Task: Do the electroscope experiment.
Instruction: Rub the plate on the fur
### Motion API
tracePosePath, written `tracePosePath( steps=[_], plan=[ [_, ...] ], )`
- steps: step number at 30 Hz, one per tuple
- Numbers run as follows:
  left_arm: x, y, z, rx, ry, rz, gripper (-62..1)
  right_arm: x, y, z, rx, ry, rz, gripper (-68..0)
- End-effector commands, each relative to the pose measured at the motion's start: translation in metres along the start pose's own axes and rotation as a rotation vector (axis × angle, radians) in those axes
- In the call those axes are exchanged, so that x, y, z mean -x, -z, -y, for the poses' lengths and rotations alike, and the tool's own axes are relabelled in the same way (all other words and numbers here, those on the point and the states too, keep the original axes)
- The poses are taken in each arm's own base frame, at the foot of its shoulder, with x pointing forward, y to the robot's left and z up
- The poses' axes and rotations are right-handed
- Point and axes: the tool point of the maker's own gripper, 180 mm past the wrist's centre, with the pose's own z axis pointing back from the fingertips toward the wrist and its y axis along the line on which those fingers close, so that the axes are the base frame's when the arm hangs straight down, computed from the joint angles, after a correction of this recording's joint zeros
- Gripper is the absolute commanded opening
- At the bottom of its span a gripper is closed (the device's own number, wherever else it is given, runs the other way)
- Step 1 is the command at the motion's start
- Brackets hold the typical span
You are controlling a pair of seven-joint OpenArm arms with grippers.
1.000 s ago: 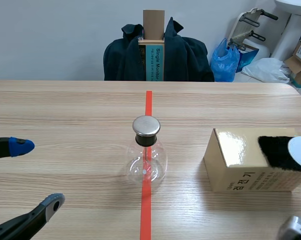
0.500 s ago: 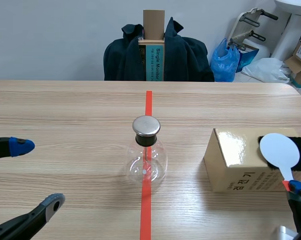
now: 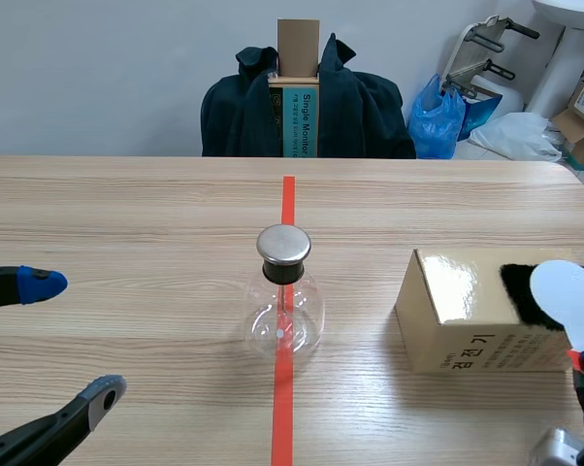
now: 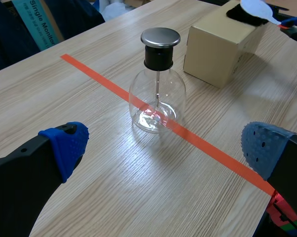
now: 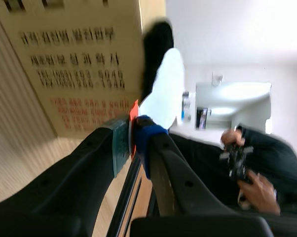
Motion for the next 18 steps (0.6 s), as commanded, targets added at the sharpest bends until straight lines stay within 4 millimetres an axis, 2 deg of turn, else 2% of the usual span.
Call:
tracePosePath(
  steps=[1,3,6,7,10,11,14,18],
  plan=[
    [-0.006,0.002,0.002,0.001,-0.009,0.030,1.4,0.012,0.004,0.007,0.028,-0.009,-0.065,-66.7],
    [-0.006,0.002,0.002,0.001,-0.009,0.030,1.4,0.022,0.003,0.005,0.014,-0.008,-0.108,-66.7],
    [-0.006,0.002,0.002,0.001,-0.009,0.030,1.4,0.002,0.007,0.007,0.016,-0.021,0.005,-66.7],
    [-0.006,0.002,0.002,0.001,-0.009,0.030,1.4,0.002,0.007,0.008,0.024,-0.021,0.001,-66.7],
    [-0.006,0.002,0.002,0.001,-0.009,0.030,1.4,0.021,0.004,0.008,0.029,-0.021,-0.110,-66.7],
    [-0.006,0.002,0.002,0.001,-0.009,0.030,1.4,0.021,0.003,0.006,0.017,-0.021,-0.104,-66.7],
    [-0.006,0.002,0.002,0.000,-0.009,0.030,1.4,0.005,0.005,0.007,0.016,-0.024,-0.016,-66.7],
    [-0.006,0.002,0.002,0.000,-0.008,0.030,1.4,0.023,0.003,0.008,0.024,-0.023,-0.118,-66.7]
  ],
)
